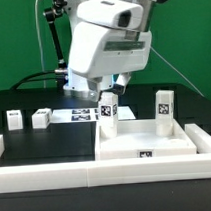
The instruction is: Assemble square table
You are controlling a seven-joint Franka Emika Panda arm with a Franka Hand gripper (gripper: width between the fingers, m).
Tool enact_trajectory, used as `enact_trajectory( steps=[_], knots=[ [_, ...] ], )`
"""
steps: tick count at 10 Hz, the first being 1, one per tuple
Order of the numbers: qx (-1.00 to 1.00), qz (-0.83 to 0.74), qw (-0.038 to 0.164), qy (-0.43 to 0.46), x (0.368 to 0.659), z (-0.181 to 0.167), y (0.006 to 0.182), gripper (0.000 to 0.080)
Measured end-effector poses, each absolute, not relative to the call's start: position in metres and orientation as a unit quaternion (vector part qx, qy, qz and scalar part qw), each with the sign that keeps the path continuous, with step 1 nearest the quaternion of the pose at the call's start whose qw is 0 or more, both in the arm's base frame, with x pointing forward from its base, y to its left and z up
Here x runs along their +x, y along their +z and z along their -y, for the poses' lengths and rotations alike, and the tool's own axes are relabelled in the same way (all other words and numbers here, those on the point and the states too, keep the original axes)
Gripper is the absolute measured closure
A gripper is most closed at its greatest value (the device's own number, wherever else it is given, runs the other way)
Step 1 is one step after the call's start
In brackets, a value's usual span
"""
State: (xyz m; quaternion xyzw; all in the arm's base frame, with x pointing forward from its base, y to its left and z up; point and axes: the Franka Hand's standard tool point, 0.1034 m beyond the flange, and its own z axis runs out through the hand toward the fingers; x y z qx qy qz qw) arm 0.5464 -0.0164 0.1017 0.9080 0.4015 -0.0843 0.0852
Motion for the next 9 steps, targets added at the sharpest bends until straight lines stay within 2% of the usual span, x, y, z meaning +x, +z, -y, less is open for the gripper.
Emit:
enact_trajectory(
  steps=[5,7,9],
  knots=[
    [0.965,-0.237,0.090,-0.071,0.544,0.020,0.099,0.0151],
    [0.982,-0.160,0.065,-0.073,0.539,0.041,0.108,0.0151],
    [0.988,-0.124,0.041,-0.082,0.524,0.078,0.113,0.0151]
  ],
)
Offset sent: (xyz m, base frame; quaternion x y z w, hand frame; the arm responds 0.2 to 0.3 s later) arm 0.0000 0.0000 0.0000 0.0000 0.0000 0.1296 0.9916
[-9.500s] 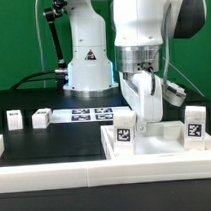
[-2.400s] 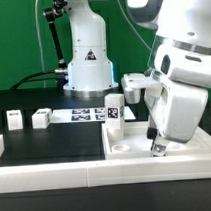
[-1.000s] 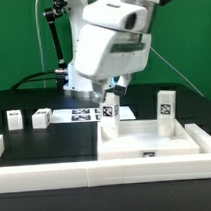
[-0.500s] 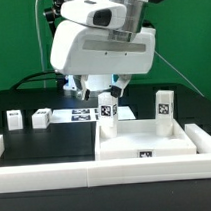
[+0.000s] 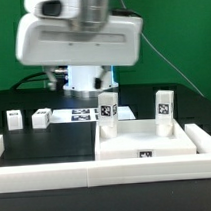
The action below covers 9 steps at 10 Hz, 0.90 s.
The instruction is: Assemble square table
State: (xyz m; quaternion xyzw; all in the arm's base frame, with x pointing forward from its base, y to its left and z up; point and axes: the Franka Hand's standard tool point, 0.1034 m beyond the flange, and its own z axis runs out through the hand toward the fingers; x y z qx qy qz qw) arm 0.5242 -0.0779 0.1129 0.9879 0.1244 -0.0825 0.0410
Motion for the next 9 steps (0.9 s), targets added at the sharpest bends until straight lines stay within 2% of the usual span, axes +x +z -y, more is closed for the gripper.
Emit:
enact_trajectory(
  steps=[2,3,7,9],
  knots=[
    [0.990,-0.098,0.035,-0.095,0.502,0.103,0.103,0.0151],
    [0.991,-0.098,0.037,-0.086,0.496,0.102,0.096,0.0151],
    [0.991,-0.098,0.037,-0.088,0.494,0.102,0.095,0.0151],
    [0.992,-0.051,0.016,-0.112,0.461,0.112,0.082,0.0151]
  ],
)
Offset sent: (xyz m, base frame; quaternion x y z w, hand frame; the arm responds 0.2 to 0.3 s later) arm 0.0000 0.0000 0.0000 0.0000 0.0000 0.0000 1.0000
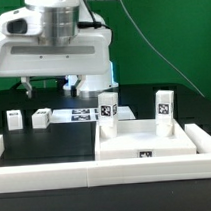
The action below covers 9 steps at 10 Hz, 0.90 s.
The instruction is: Assemble square table
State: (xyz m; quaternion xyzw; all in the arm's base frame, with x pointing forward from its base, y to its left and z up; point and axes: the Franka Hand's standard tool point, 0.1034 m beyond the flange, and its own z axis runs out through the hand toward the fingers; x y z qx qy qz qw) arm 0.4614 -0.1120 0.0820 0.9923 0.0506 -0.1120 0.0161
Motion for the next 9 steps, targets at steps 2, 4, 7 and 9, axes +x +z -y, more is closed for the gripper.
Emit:
enact_trajectory(
  steps=[2,4,7,9],
  knots=[
    [0.992,-0.018,0.001,-0.125,0.430,0.127,0.069,0.0151],
    [0.992,-0.018,0.002,-0.124,0.431,0.127,0.068,0.0151],
    [0.992,-0.013,0.000,-0.127,0.429,0.129,0.067,0.0151],
    [0.987,0.053,-0.025,-0.148,0.410,0.139,0.060,0.0151]
  ],
)
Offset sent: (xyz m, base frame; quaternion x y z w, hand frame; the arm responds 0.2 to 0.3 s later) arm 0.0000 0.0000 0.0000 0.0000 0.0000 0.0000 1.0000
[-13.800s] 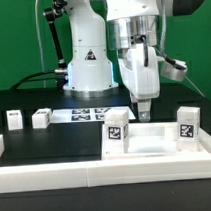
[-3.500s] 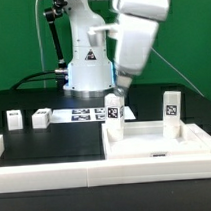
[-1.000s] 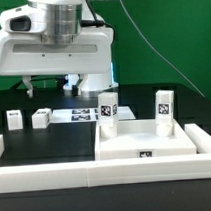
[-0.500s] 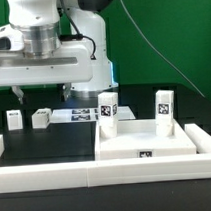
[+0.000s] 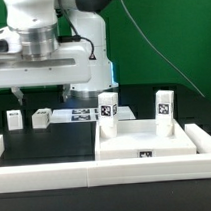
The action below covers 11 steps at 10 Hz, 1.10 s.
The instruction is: Assemble square table
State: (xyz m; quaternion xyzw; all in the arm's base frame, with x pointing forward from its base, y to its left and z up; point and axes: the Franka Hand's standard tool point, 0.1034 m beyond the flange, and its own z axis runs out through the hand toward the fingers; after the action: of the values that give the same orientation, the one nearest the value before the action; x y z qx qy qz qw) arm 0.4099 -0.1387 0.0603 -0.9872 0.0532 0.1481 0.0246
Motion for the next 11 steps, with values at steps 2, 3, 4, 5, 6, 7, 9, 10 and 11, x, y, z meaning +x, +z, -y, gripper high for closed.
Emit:
enact_trajectory(
  steps=[2,3,4,5,6,7,9,10,11],
  knots=[
    [-0.983,-0.073,0.038,0.162,0.405,0.139,0.057,0.0151],
    [-0.984,-0.071,0.038,0.162,0.405,0.139,0.057,0.0151],
    [-0.982,-0.071,0.040,0.170,0.403,0.138,0.056,0.0151],
    [-0.975,-0.067,0.052,0.204,0.399,0.136,0.055,0.0151],
    [-0.969,-0.064,0.059,0.232,0.400,0.141,0.051,0.0151],
    [-0.964,-0.064,0.060,0.250,0.399,0.143,0.045,0.0151],
    [-0.948,-0.063,0.070,0.303,0.397,0.142,0.038,0.0151],
    [-0.938,-0.064,0.075,0.332,0.391,0.139,0.037,0.0151],
    [-0.926,-0.064,0.079,0.363,0.388,0.139,0.032,0.0151]
  ],
)
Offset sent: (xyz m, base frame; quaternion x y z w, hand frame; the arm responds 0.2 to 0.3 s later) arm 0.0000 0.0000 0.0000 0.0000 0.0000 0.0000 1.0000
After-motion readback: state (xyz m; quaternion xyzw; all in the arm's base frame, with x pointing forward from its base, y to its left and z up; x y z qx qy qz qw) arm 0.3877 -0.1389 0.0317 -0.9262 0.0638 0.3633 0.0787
